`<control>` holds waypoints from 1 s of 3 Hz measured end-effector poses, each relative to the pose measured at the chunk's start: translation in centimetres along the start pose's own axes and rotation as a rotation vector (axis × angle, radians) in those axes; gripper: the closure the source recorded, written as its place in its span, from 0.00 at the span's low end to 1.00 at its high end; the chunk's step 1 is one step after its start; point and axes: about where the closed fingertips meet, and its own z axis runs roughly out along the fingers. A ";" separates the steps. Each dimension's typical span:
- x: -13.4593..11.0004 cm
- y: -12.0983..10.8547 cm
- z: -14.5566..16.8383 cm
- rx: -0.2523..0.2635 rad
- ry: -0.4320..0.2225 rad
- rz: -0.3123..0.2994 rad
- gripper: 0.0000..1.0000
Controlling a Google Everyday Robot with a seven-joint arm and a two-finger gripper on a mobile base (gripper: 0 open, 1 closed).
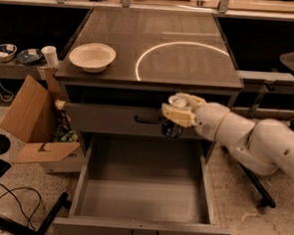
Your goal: Place pepsi can into middle drawer
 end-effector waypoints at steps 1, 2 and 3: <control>6.7 0.4 1.7 0.006 0.010 0.076 1.00; 7.0 0.6 2.5 -0.010 0.010 0.087 1.00; 11.7 2.8 4.2 -0.036 0.013 0.101 1.00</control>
Offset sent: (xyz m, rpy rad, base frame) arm -0.0007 0.0137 -0.0576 0.0323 0.0526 -0.0084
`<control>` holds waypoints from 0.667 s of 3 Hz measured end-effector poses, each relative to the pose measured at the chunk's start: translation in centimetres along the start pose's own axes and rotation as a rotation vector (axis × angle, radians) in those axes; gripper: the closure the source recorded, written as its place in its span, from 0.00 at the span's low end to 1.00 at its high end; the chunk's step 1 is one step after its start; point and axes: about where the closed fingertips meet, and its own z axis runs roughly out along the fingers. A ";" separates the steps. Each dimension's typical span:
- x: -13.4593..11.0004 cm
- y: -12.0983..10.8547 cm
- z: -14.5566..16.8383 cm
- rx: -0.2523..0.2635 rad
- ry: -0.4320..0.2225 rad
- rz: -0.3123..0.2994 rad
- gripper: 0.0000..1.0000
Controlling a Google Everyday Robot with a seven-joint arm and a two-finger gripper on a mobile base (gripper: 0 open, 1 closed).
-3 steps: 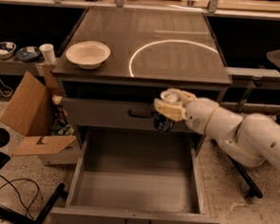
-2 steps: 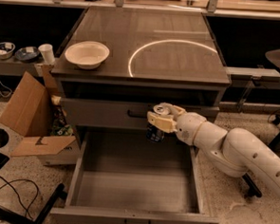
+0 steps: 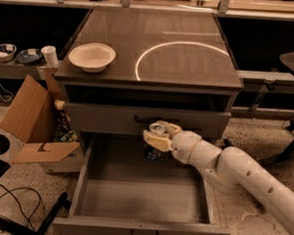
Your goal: Place pepsi can into middle drawer
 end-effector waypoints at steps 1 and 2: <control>7.5 1.6 2.7 -0.020 0.011 -0.038 1.00; 14.1 2.1 6.0 -0.025 0.026 -0.136 1.00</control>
Offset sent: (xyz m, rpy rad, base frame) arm 0.0058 0.1083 -0.2249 -0.2121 -0.1915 0.0654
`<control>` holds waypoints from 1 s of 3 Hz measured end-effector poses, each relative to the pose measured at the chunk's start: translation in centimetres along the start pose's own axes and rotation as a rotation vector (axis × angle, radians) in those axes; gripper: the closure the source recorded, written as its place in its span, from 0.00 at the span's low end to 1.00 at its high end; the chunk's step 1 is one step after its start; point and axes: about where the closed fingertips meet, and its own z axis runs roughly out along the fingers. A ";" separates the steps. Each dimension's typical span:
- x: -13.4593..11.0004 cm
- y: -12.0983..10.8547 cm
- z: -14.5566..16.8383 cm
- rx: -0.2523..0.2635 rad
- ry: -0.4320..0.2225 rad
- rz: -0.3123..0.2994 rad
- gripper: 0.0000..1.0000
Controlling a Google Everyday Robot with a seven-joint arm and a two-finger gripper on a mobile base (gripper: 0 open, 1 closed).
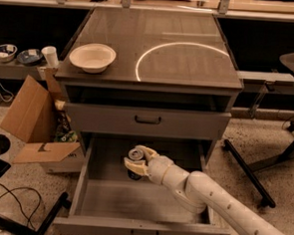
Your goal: Place pepsi can into middle drawer
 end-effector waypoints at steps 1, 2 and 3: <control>4.4 0.7 3.4 -0.012 0.015 -0.068 1.00; 4.9 1.0 3.8 -0.018 0.014 -0.070 0.83; 4.9 1.0 3.8 -0.018 0.013 -0.070 0.61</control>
Offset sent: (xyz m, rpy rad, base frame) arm 0.0091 0.0256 -0.0436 -0.0470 -0.0402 0.0185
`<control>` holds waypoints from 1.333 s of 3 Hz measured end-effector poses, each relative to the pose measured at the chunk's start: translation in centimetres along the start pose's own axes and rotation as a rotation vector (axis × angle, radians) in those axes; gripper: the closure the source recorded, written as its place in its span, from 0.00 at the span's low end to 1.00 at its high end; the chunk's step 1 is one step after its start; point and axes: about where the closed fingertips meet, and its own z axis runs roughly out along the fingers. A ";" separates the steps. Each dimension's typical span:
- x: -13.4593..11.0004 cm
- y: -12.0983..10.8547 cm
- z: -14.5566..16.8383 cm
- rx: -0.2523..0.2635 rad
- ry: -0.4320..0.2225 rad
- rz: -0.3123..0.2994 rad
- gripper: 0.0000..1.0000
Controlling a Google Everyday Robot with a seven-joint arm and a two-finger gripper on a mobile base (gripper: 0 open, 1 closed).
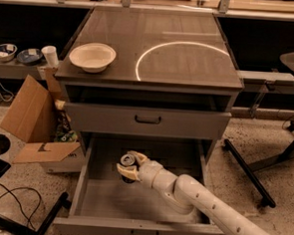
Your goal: Place pepsi can into middle drawer
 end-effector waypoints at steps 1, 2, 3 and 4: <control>0.0 0.0 0.0 0.000 0.000 0.000 0.38; 0.0 0.0 0.0 0.000 0.000 0.000 0.15; 0.0 0.0 0.0 0.000 0.000 0.000 0.00; -0.2 0.0 0.0 -0.004 0.003 0.000 0.00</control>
Offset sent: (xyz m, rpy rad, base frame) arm 0.0000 0.0000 0.0000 0.0000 0.0000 0.0000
